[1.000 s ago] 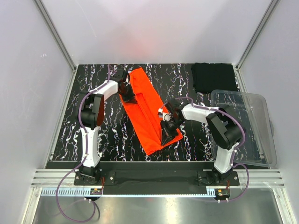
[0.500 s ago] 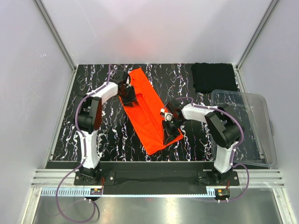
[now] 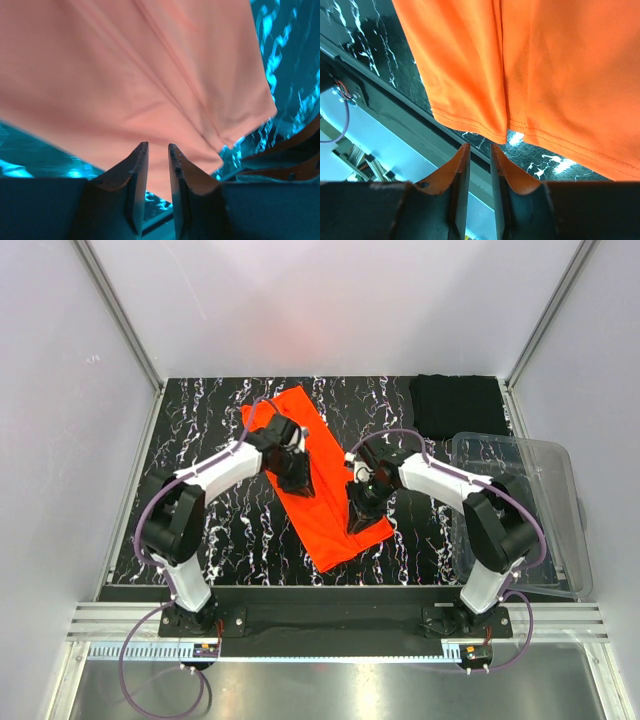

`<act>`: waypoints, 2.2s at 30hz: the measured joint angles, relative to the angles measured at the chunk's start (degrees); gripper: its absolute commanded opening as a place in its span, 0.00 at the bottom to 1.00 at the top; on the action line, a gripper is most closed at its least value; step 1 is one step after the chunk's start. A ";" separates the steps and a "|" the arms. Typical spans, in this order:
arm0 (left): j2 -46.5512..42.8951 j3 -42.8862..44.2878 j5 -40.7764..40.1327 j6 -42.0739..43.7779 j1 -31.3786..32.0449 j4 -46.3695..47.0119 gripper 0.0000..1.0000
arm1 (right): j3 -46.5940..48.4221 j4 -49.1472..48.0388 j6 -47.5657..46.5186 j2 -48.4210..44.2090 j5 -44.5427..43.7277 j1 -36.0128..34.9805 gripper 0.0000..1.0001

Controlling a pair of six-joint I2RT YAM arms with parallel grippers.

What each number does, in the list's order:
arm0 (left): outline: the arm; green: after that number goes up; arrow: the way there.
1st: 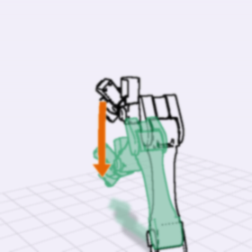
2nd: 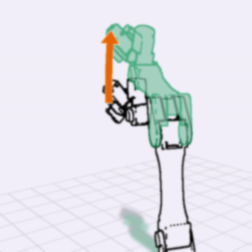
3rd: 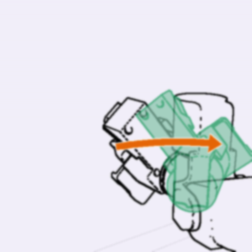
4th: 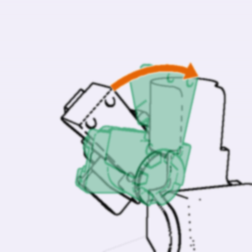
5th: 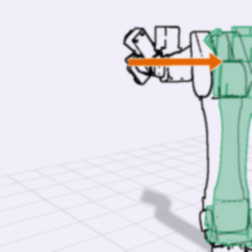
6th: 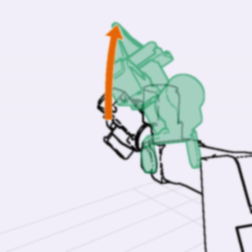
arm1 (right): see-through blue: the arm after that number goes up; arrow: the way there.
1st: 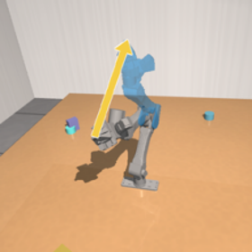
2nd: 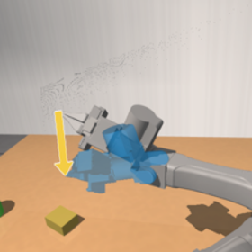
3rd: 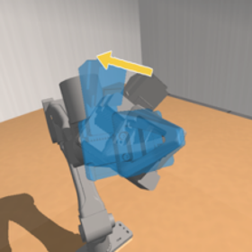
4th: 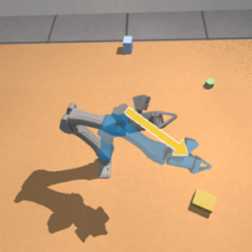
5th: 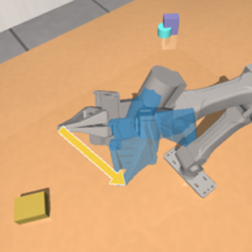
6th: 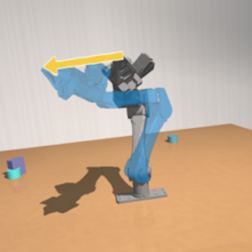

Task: Fold and stack the t-shirts
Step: Fold the tshirt

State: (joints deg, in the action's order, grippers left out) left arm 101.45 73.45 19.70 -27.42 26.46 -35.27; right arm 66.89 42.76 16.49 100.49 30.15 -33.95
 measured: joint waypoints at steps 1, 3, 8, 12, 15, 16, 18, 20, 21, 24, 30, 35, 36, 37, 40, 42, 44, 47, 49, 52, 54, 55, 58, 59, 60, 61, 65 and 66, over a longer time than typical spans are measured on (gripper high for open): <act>0.00 -0.74 0.48 -0.26 1.01 0.11 0.26 | 0.33 -0.02 0.13 -0.33 -0.50 0.02 0.30; 0.11 -2.12 1.66 -1.51 3.63 1.18 0.23 | 0.48 0.17 0.94 -0.90 -1.68 0.55 0.30; 1.44 -5.16 1.90 -2.67 5.86 3.80 0.27 | 0.46 0.61 2.16 -0.90 -4.68 3.17 0.30; 2.67 -9.38 1.57 -3.28 6.23 4.59 0.28 | 0.20 0.66 3.13 -0.90 -6.19 5.25 0.32; 2.67 -11.78 2.19 -4.31 6.19 5.22 0.33 | -0.31 0.63 3.93 -0.90 -6.88 6.12 0.33; 2.38 -12.04 2.12 -4.35 6.29 5.64 0.36 | -0.50 0.68 4.11 -0.90 -7.04 6.16 0.33; 1.95 -12.35 2.16 -4.28 6.47 6.10 0.42 | -0.61 0.81 4.26 -0.59 -7.15 6.19 0.34; 0.92 -12.79 1.68 -3.91 6.58 6.40 0.49 | -0.61 0.85 4.28 0.13 -7.30 6.19 0.35; 0.22 -12.94 1.20 -3.61 6.71 6.21 0.50 | -0.61 0.87 4.31 0.52 -7.63 6.23 0.36; -2.45 -12.66 -0.31 -2.29 6.71 4.70 0.55 | -0.61 1.01 4.31 1.53 -8.31 6.29 0.40; -4.33 -3.58 -2.32 0.79 4.13 2.47 0.55 | 0.00 1.53 4.28 4.33 -8.55 6.49 0.43; 2.73 6.45 -3.80 1.29 -1.70 2.86 0.56 | 2.71 2.14 4.20 8.09 -8.55 6.60 0.45; 5.09 8.39 -4.57 1.27 -2.67 3.08 0.55 | 3.30 2.27 4.11 8.55 -8.57 6.60 0.45; 7.52 10.12 -5.49 1.27 -3.72 3.30 0.55 | 3.89 2.43 4.04 8.90 -8.57 6.60 0.46; 13.88 14.25 -8.44 1.01 -5.68 3.13 0.54 | 5.35 2.71 3.80 9.49 -8.68 6.60 0.46; 17.68 16.87 -9.92 0.66 -6.43 2.60 0.54 | 6.45 3.13 3.67 10.14 -8.68 6.62 0.46; 20.26 18.78 -11.15 0.35 -6.75 2.14 0.54 | 7.19 3.17 3.67 11.10 -8.66 6.62 0.46; 22.32 20.76 -11.78 -0.13 -6.80 1.33 0.50 | 7.45 3.23 3.69 12.57 -8.61 6.64 0.46; 23.39 22.58 -11.80 -0.31 -6.91 1.27 0.47 | 7.48 3.65 3.72 12.83 -8.09 6.71 0.46; 24.44 24.06 -11.78 -0.28 -6.93 1.75 0.47 | 7.37 3.61 3.72 12.83 -7.80 6.75 0.46; 24.57 24.15 -11.78 -0.26 -6.93 1.88 0.48 | 6.91 3.32 3.78 12.83 -6.88 6.80 0.45; 24.65 24.30 -11.76 -0.24 -6.93 1.86 0.49 | 6.64 3.23 3.93 12.83 -6.27 6.86 0.45; 25.31 25.31 -11.63 0.15 -6.95 1.90 0.50 | 5.14 2.29 4.94 12.83 -3.19 7.02 0.45; 25.55 25.73 -11.58 0.37 -6.95 1.88 0.50 | 4.44 1.73 5.60 12.83 -1.84 7.04 0.45; 26.01 26.34 -11.43 0.76 -6.95 1.84 0.50 | 3.50 0.96 6.49 12.72 -0.26 7.10 0.45; 26.60 27.10 -11.17 1.31 -6.95 1.81 0.50 | 2.56 0.15 7.34 12.61 1.18 7.10 0.45; 28.76 30.16 -8.50 4.20 -6.95 2.10 0.51 | -0.68 -3.30 10.82 12.22 6.34 6.91 0.45; 29.18 30.77 -7.74 5.01 -6.95 2.19 0.52 | -1.25 -4.22 11.63 12.17 7.28 6.67 0.45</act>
State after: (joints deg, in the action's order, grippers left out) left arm 130.63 104.22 11.97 -22.41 19.51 -33.08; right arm 65.65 38.54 28.12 112.66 37.43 -27.29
